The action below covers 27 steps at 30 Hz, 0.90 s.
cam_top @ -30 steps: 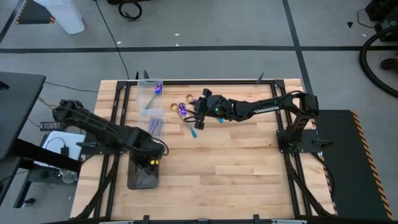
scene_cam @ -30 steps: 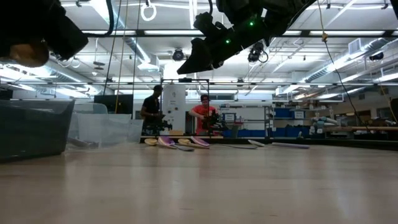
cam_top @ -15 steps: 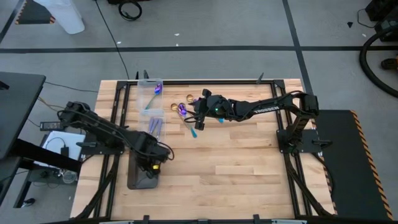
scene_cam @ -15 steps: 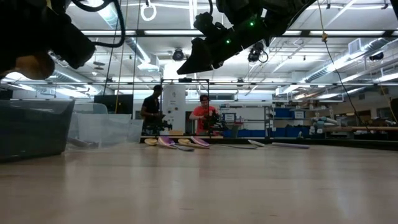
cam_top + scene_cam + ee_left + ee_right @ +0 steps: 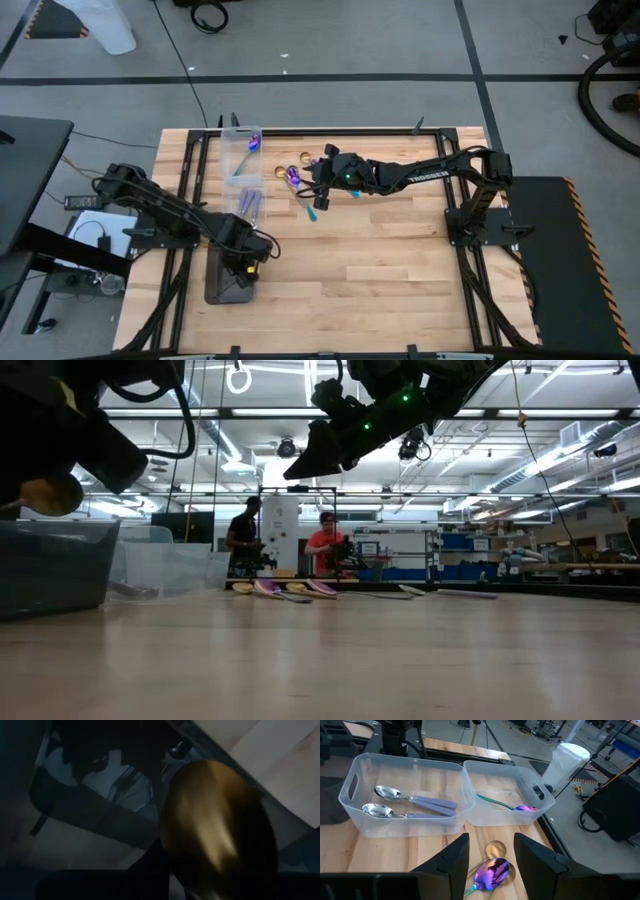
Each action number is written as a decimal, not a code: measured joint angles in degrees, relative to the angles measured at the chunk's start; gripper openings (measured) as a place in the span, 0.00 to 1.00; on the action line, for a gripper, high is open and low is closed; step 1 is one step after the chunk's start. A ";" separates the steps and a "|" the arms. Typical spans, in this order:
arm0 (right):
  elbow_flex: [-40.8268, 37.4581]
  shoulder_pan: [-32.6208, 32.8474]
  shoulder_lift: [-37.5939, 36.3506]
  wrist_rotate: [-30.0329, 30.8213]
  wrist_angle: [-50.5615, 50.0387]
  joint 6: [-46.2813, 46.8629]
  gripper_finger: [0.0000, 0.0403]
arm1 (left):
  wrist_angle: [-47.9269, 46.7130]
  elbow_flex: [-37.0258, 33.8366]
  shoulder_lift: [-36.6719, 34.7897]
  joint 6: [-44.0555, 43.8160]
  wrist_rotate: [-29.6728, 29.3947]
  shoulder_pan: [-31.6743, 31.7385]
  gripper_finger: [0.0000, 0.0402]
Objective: Sort silverware by color (type)
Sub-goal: Put the gold spoon into the black bin
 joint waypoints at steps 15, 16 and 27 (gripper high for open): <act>0.00 0.00 0.00 -0.11 -0.02 0.00 0.41 | -0.78 -0.05 0.00 -1.51 -0.63 0.02 0.21; 0.00 0.00 0.00 -0.11 -0.02 0.02 0.41 | -1.27 -0.05 -0.08 -1.54 -0.26 0.02 0.23; 0.00 1.11 2.27 3.22 -1.72 1.57 0.41 | -8.64 8.83 -1.84 2.43 -3.30 0.81 0.32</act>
